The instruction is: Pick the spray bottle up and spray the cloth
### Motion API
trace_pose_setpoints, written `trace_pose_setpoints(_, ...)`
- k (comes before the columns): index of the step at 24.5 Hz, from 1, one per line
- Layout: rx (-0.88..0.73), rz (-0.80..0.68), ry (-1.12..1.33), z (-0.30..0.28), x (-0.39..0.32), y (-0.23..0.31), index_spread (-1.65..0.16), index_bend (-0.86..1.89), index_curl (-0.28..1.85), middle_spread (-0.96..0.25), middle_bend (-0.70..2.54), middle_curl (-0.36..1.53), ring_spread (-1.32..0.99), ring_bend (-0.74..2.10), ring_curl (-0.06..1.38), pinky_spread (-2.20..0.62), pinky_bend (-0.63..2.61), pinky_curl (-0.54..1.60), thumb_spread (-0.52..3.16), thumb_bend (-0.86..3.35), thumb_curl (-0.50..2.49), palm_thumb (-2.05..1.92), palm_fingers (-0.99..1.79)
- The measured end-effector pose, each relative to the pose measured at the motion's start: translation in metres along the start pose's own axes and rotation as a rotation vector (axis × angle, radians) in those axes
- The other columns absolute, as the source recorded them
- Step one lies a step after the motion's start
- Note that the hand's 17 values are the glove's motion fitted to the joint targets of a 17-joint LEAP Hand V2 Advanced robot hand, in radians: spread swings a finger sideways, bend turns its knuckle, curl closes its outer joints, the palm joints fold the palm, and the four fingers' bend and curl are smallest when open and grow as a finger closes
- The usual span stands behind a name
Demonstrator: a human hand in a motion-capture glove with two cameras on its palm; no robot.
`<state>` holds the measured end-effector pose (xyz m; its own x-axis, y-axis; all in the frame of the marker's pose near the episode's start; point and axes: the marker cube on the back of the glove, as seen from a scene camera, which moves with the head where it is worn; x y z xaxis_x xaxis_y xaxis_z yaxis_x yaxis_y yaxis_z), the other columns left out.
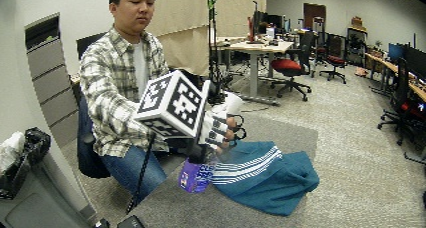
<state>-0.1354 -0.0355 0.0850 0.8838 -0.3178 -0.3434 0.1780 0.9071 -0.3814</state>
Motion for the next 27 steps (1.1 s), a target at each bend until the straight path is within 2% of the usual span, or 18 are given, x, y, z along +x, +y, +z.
trace_pose_setpoints(16, 0.188, 0.128, -0.385, -0.006, 0.024, 0.024, -0.28, 0.23, 0.62, -0.14, 0.5, 0.51, -0.17, 0.51, 0.47, -0.15, 0.51, 0.4, 0.12, -0.04, 0.79, 0.99, 1.3)
trace_pose_setpoints(27, 0.167, 0.111, -0.46, 0.001, 0.0, 0.021, -0.28, 0.22, 0.62, -0.14, 0.5, 0.51, -0.17, 0.51, 0.47, -0.15, 0.51, 0.4, 0.13, -0.03, 0.79, 0.98, 1.3)
